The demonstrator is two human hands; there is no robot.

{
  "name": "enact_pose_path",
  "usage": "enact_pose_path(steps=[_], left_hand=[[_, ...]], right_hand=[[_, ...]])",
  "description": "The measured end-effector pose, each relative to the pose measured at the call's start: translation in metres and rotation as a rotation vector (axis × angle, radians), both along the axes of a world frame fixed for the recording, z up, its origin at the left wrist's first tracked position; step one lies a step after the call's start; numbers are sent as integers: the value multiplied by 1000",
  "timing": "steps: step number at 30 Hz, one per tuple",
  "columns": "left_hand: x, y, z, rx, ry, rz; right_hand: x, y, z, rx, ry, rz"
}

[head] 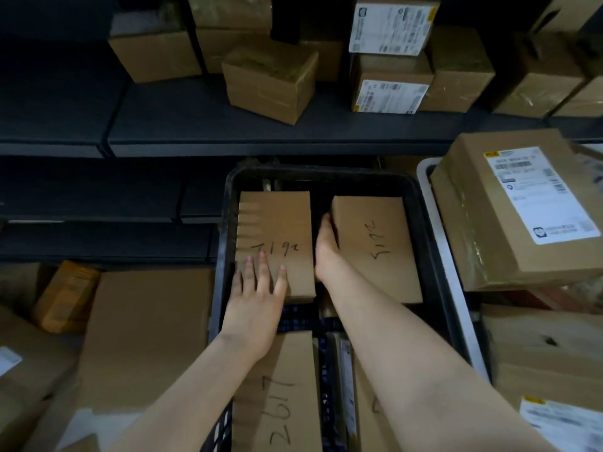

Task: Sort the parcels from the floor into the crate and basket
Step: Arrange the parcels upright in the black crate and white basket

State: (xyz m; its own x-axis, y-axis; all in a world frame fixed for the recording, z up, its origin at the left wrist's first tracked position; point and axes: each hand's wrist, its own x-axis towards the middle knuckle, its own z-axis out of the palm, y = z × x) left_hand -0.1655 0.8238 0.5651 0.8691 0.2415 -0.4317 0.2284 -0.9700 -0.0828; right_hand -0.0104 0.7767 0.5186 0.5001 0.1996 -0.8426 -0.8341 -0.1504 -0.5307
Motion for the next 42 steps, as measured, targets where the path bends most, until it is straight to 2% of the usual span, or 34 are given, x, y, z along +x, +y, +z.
enact_pose_path(steps=[1,5,11,17,20,24,26,28,30,34,37,40,42], left_hand=[[-2,2,-1,-1,-6,5],[-5,8,-3,-7,-1,-6],[-6,7,-1,-36,17,-2],[-6,-2,10,-21,33,15],[-18,-12,32,-141,-35,67],[-70,-26,48,-317,-161,53],[-102,-44,43,-347,-8,9],[-124,-63,31,-363,196,4],[-132,-71,20,-358,289,4],[-134,-63,19,-226,268,-63],[-137,-61,22,-235,292,-59],[-133,-74,29,-240,352,9],[-123,-95,40,-220,273,42]], right_hand=[[1,0,-4,-5,18,-20],[5,6,-8,49,-30,161],[-1,1,15,32,-76,136],[-36,-21,66,1,-687,485],[-57,-60,97,-152,-909,707],[-93,-140,128,-541,-1096,1173],[-128,-170,118,-721,-1033,1399],[-164,-193,91,-806,-863,1607],[-184,-212,61,-877,-806,1721],[-185,-228,50,-901,-766,1628],[-184,-223,75,-690,-712,1486],[-181,-232,112,-609,-815,1390],[-175,-250,138,-628,-891,1357]])
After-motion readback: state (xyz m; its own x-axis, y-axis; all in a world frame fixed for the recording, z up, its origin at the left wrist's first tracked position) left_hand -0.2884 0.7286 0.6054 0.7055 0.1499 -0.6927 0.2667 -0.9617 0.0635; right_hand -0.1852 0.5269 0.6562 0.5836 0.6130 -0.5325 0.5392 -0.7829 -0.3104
